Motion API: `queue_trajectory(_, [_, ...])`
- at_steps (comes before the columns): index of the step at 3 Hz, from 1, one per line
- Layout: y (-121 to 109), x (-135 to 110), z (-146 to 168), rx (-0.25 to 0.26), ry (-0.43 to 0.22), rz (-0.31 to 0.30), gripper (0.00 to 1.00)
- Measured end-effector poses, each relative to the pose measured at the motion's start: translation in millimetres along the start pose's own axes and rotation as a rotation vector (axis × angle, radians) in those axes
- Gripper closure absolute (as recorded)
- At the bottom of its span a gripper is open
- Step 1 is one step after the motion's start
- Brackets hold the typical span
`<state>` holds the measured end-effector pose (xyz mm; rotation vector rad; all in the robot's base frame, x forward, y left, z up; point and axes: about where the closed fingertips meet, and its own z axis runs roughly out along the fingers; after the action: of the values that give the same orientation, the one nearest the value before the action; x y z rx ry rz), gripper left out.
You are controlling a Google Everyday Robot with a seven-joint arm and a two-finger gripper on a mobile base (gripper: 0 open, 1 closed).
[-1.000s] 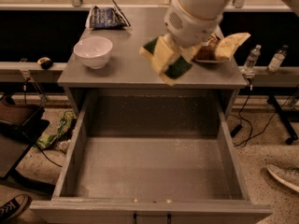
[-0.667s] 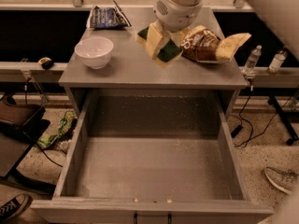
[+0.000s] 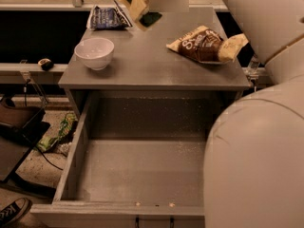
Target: Pick sponge from top drawer and place on counter
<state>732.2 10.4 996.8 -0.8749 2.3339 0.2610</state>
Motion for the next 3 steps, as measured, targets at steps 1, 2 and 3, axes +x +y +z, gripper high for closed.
queue_trajectory(1, [-18,-27,37,0.005,-0.071,0.011,1.00])
queue_trajectory(2, [-54,-30,92,0.036,-0.063,0.087,1.00])
queue_trajectory(3, [-73,-20,127,0.074,-0.006,0.141,1.00])
